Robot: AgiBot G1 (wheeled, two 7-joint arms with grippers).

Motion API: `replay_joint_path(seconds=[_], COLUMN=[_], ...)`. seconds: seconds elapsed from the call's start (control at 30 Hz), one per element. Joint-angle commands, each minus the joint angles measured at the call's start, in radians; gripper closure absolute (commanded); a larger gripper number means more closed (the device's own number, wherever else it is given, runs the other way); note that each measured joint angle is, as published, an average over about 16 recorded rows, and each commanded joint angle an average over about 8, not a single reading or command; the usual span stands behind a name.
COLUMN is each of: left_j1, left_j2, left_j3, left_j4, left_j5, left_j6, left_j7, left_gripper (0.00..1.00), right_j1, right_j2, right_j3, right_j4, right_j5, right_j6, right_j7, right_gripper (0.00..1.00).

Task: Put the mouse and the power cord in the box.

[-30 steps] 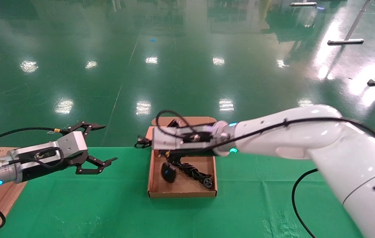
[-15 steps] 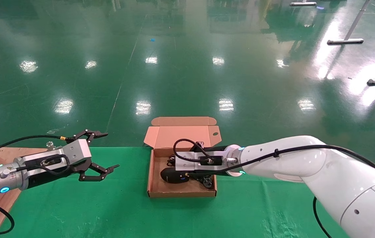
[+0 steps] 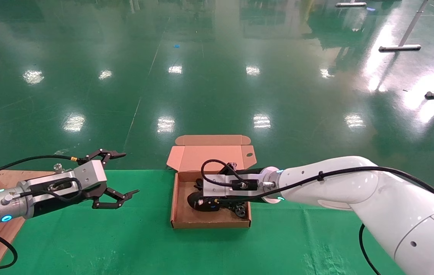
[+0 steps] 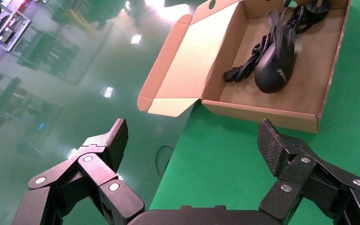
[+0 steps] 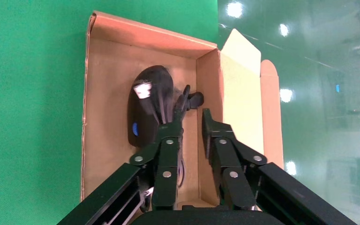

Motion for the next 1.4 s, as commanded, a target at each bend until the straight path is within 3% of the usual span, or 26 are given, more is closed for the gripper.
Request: replay_joint_path(seconds=[0.03, 0.3, 1.4], left_j1=[-0.001, 0.024, 0.249], left_j2=[0.000, -0.019, -0.193], left_j3=[0.001, -0.031, -0.322], left_j4=[0.000, -0.066, -0.656], left_j5=[0.001, -0.007, -0.075], left_j6=[-0.001, 0.022, 0.236], left_j7=[0.001, -0.063, -0.645], left_gripper=[0.00, 0.00, 0.00], right_j1=[0.002, -0.028, -0.317], right_j2=[-0.001, 0.044, 0.460], right_j3=[0.002, 0.057, 0.548], right_j4=[-0.001, 0.044, 0.464], right_j5=[-0.003, 0.035, 0.393], right_j6=[-0.002, -0.052, -0.495], right_j7=[0.000, 0.028, 0.286], right_gripper=[0.00, 0.00, 0.00])
